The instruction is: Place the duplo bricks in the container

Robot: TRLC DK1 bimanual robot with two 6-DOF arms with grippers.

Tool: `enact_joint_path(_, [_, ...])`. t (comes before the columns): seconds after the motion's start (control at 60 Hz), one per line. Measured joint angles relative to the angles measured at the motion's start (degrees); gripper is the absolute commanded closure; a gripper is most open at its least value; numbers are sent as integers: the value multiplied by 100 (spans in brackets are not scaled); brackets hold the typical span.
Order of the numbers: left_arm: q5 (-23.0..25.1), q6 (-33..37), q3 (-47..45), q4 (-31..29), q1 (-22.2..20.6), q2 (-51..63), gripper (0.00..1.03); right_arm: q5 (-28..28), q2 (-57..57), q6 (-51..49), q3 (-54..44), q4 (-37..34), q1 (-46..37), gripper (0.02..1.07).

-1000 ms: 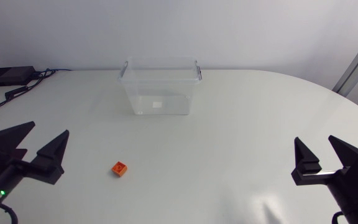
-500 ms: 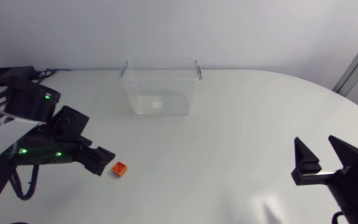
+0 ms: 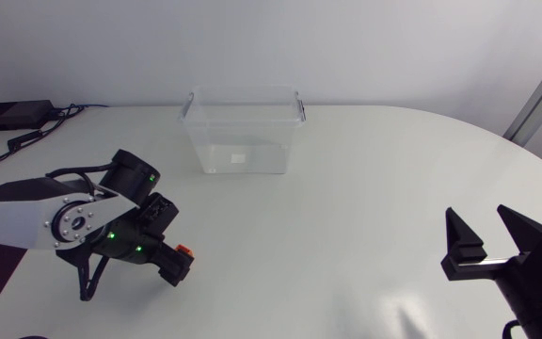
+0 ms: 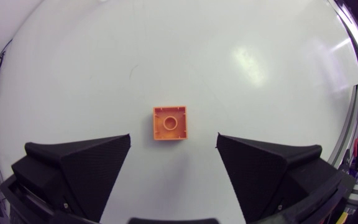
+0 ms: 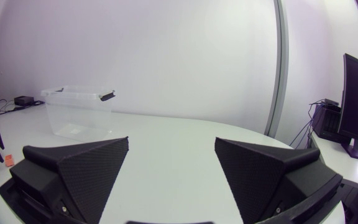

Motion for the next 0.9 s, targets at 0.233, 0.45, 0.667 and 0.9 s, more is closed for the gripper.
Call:
enact_joint_path(0.233, [-22,109,4,216,7,577,10,2,0,0,0,-2,0,7])
enact_joint_path(0.45, [-20,131,186,308,39,929,26,2,0,0,0,0,0,7])
enact_joint_path(0.667, [-20,131,343,341,186,1102,65,2,0,0,0,0,0,7])
enact_joint_path(0.9, [-20,129,343,396,184,1104,80,0,0,0,0,-2,0,7])
